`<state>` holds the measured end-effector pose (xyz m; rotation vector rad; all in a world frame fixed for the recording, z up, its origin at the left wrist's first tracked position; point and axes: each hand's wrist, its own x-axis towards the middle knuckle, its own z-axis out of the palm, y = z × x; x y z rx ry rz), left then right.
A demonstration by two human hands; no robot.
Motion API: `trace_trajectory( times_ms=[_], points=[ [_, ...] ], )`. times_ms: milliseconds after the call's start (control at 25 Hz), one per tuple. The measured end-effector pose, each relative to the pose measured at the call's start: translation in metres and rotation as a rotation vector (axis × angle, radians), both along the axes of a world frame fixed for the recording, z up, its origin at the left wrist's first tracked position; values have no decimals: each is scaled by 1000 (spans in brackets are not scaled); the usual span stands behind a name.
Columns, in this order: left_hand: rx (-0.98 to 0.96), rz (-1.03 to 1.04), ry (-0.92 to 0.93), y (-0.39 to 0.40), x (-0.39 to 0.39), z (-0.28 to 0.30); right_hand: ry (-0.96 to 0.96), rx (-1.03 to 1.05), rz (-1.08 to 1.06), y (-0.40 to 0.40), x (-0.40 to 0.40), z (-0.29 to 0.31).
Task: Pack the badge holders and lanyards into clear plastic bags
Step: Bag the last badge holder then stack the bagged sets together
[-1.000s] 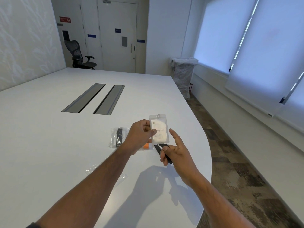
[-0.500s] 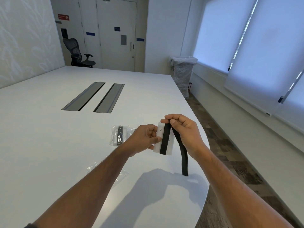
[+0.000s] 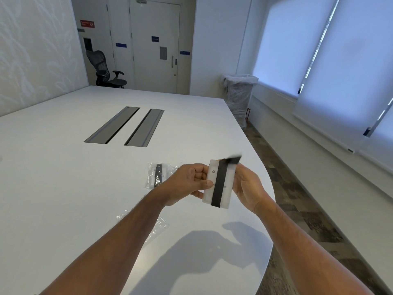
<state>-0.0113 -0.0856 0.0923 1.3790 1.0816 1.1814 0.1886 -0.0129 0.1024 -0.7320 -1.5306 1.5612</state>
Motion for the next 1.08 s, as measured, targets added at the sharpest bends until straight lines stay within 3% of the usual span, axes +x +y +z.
trace_trajectory(
  times_ms=[240, 520, 880, 1080],
  points=[
    [46, 146, -109, 5, -1, 9, -207, 213, -31, -20, -8, -18],
    [79, 363, -163, 12, -7, 12, -326, 218, -23, -29, -11, -41],
    [36, 616, -29, 18, -11, -1, -386, 206, -9, -51, -11, -47],
    [37, 595, 67, 17, -12, -7, -341, 250, 47, -59, -14, -31]
  ],
)
